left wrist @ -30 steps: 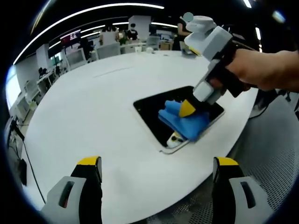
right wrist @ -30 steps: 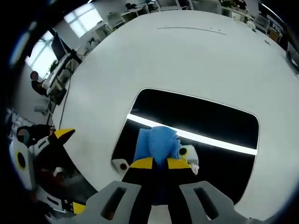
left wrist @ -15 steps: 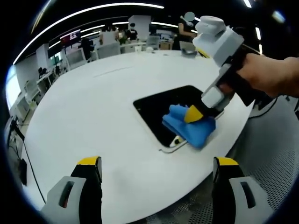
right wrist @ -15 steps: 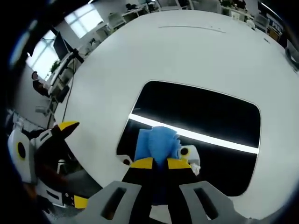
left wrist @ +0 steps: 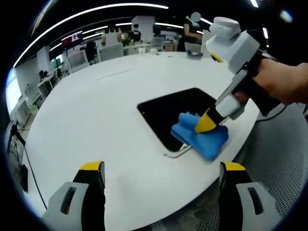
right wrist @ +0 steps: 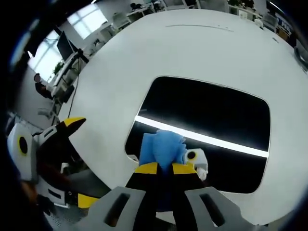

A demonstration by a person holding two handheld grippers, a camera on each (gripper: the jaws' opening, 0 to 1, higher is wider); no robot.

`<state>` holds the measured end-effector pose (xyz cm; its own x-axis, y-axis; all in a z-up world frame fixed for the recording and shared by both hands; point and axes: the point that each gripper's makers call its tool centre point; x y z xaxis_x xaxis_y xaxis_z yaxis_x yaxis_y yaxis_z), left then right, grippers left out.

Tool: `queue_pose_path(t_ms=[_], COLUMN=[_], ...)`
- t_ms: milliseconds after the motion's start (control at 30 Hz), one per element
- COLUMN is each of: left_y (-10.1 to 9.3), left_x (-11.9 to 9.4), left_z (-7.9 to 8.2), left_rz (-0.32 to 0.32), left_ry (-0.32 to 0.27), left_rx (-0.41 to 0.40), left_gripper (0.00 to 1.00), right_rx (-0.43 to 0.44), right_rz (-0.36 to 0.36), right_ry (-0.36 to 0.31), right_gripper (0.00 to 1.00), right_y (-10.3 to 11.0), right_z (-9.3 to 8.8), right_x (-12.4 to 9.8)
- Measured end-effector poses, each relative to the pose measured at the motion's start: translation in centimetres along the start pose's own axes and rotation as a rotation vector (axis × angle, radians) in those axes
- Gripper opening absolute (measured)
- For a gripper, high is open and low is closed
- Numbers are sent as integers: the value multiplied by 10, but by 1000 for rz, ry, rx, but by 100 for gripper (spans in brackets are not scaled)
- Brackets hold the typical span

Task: Wipe the mirror surface with the cleaning cloth until all visible marks leave the cleaned area.

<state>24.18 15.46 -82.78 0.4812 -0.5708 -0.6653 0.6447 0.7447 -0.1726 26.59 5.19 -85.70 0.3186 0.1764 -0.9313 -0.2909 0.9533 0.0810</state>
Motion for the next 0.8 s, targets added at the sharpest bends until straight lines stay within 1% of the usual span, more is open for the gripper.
queue_pose_path(t_ms=[133, 267, 367, 800], left_y=[0, -1, -2, -1], left_x=[0, 0, 1, 0], left_z=[-2, -4, -7, -5], left_rz=[-4, -8, -13, -7], left_ry=[5, 10, 27, 17], left_rx=[-3, -8, -6, -6], left_gripper=[99, 99, 99, 99], right_rx=[-8, -5, 2, 1], right_rz=[1, 2, 9, 12], right_ry=[-8, 0, 1, -3], right_gripper=[3, 3, 3, 3], right_y=[1, 2, 2, 1], right_z=[-3, -7, -9, -9], right_x=[-1, -4, -4, -4])
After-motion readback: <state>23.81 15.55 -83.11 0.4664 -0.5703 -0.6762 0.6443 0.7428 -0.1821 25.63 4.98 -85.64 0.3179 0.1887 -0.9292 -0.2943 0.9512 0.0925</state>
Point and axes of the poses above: the point that each gripper's makers call its tool centre point, and the gripper's own axes: x roughly forward along the fingers, y roughly to its left, z roughly out of its top, and after that the axes turned 11 degrees about -z, right-handed
